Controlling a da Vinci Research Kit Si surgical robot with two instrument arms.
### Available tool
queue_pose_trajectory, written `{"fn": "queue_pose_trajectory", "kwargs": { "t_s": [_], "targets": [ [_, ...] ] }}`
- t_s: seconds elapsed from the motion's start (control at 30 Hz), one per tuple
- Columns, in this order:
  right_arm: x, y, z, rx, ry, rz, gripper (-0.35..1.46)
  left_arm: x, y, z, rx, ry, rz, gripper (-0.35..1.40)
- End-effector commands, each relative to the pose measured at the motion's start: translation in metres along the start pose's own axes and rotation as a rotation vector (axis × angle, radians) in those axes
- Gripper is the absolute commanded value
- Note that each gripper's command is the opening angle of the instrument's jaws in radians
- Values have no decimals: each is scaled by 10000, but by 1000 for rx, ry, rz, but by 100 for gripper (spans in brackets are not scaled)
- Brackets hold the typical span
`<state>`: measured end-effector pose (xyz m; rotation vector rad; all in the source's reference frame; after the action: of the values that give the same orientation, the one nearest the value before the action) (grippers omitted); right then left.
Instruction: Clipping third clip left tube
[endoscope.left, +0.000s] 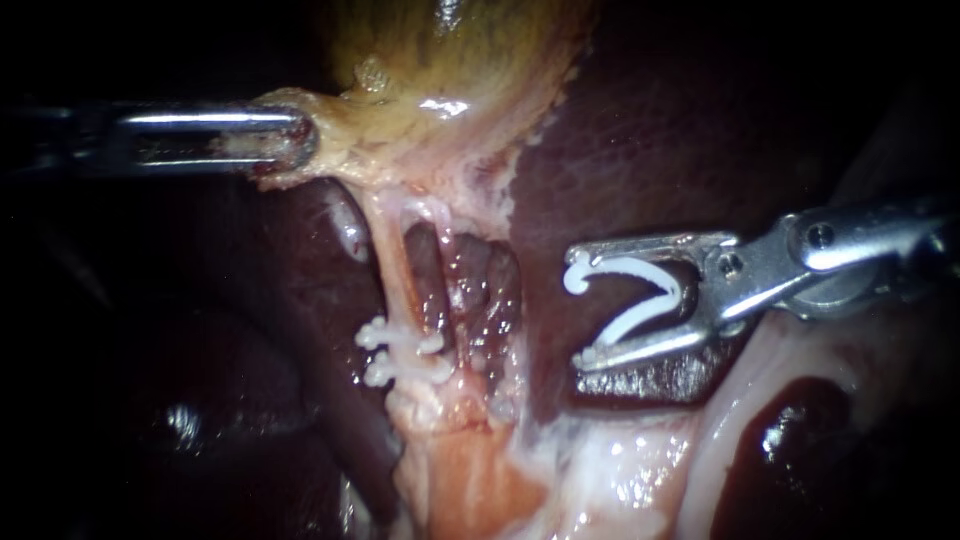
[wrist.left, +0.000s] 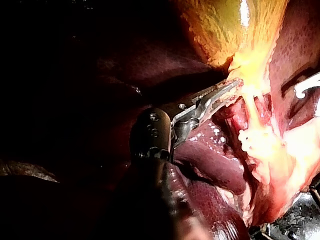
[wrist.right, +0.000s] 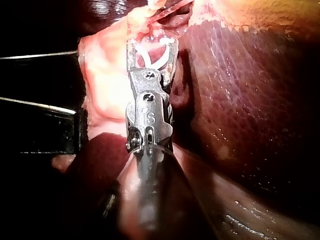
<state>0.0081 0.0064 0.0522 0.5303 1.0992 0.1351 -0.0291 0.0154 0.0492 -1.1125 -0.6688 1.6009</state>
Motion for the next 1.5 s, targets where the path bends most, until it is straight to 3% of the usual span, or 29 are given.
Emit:
{"fn": "queue_pose_trajectory", "kwargs": {
  "t_s": [0.03, 0.33, 0.7, 0.83, 1.3, 1.5],
  "targets": [
    [1, -1, 3, 2, 7, 26, 50, 0, 0, 0, 0, 0, 0, -35],
    [23, 1, 38, 18, 59, 198, 50, -2, 0, 0, 1, 1, 0, -35],
    [37, 19, 79, 19, 103, 289, 50, -2, 1, 0, 1, 1, 0, -35],
    [34, 25, 91, 15, 102, 294, 50, -2, 1, 0, 2, 1, 0, -35],
    [-6, 52, 116, 0, 97, 306, 50, -2, 4, -1, 3, 2, -1, -35],
    [-5, 64, 136, -2, 97, 313, 50, -3, 5, -1, 4, 2, -1, -35]
  ]
}}
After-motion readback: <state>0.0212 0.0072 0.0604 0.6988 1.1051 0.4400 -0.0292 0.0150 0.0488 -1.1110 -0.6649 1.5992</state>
